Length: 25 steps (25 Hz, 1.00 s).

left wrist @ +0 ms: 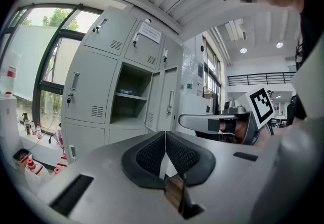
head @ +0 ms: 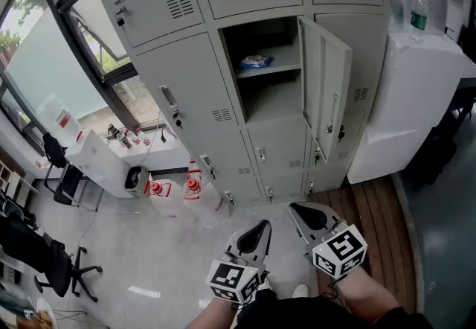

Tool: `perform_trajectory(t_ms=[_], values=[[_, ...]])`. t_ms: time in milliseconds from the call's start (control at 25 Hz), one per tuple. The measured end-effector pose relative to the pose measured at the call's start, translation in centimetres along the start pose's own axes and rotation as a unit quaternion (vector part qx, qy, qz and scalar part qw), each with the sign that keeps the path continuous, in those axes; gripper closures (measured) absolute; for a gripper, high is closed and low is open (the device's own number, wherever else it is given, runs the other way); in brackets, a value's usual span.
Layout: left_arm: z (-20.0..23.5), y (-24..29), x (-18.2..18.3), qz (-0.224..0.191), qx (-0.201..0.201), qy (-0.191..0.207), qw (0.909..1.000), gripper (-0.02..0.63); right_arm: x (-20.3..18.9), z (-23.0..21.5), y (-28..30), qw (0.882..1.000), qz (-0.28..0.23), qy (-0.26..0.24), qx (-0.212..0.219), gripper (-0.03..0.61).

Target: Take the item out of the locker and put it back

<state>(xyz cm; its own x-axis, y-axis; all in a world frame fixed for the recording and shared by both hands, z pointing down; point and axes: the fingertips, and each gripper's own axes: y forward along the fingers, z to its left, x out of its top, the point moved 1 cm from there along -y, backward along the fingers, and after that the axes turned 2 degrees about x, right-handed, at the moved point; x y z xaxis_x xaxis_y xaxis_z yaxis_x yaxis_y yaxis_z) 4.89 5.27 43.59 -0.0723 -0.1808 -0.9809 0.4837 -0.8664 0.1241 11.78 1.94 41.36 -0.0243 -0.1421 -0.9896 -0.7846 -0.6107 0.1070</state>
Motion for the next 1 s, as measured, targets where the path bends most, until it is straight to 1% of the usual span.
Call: perform_trajectory(t_ms=[280,520,1000], values=[[0.6,0.1,-0.3,0.001,-0.004,-0.001,1.0000,0.595,0.0,-0.2,0.5,1.000,-0.006,0.004,-0.004,0.525],[1.3,0.4,-0.2,0.002,-0.008,-0.006,0.9999,0.594,-0.2,-0.4,1.4,1.000,-0.002,0.006,-0.008,0.525],[5.3,0.8,0.9,-0.001,-0.015,-0.003,0.9999,0.594,0.6,-0.4,5.4,1.000,0.003,0.005,-0.018,0.525]])
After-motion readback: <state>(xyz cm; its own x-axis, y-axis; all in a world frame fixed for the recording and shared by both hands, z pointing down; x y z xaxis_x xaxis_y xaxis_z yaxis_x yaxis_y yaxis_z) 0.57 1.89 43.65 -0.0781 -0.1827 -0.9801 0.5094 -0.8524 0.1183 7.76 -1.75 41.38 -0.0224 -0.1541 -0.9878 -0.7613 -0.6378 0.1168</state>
